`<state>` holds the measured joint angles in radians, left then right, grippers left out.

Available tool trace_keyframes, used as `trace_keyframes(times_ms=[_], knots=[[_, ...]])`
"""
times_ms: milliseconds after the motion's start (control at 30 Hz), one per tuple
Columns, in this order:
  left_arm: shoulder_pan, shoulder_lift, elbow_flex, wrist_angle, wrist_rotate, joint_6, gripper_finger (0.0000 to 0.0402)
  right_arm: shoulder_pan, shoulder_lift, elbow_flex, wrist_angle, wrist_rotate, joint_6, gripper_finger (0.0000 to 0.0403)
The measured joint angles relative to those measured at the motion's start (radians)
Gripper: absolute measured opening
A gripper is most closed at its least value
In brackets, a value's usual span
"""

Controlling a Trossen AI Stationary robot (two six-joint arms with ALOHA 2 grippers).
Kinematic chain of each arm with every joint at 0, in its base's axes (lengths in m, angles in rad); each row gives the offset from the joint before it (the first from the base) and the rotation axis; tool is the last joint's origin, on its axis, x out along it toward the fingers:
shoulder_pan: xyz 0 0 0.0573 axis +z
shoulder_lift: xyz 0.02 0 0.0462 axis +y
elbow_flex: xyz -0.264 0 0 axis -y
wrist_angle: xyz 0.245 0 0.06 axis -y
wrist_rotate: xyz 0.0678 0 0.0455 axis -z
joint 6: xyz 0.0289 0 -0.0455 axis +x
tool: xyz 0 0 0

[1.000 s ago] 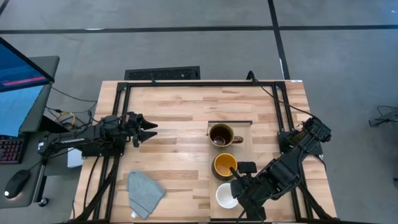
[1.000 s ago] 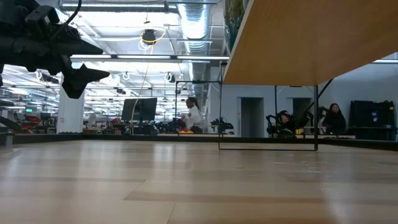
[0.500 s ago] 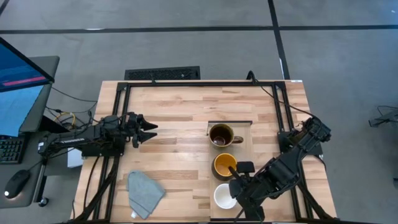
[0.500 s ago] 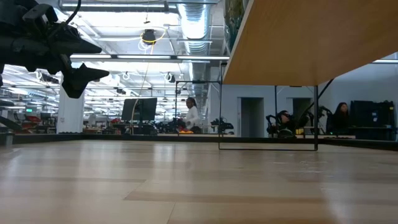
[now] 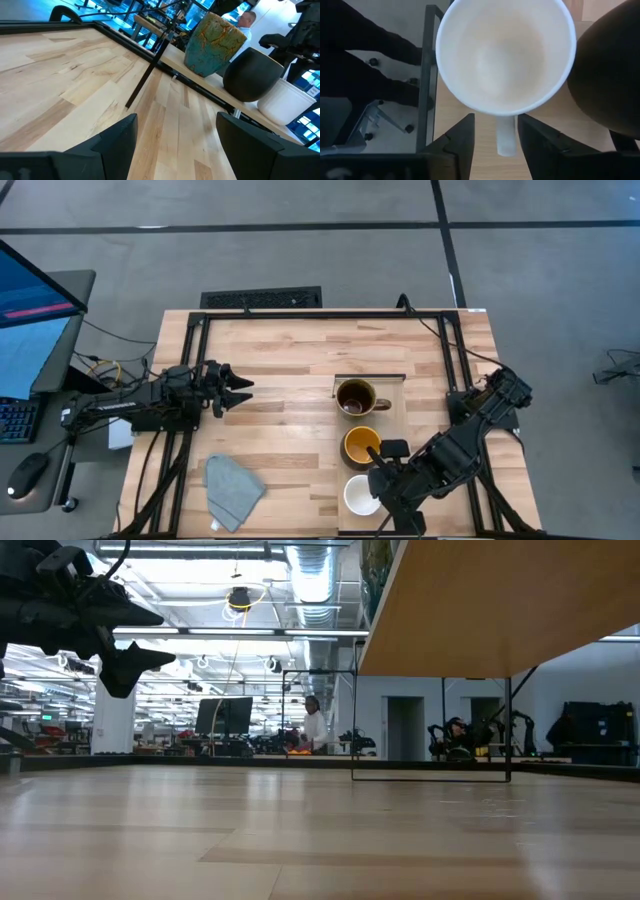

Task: Stack small to large cups/mugs on shelf
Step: Put the white mug on the shelf, then return to Home Position

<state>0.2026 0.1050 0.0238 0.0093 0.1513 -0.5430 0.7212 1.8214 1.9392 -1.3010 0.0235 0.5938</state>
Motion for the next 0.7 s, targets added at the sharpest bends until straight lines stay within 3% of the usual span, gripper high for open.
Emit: trace_keyframes(times_ms=[700], knots=[[0.0,0.0,0.0,0.0,0.0,0.0,0.0261,0.0,0.0,0.0,-0.033,0.0,0.008,0.0194]])
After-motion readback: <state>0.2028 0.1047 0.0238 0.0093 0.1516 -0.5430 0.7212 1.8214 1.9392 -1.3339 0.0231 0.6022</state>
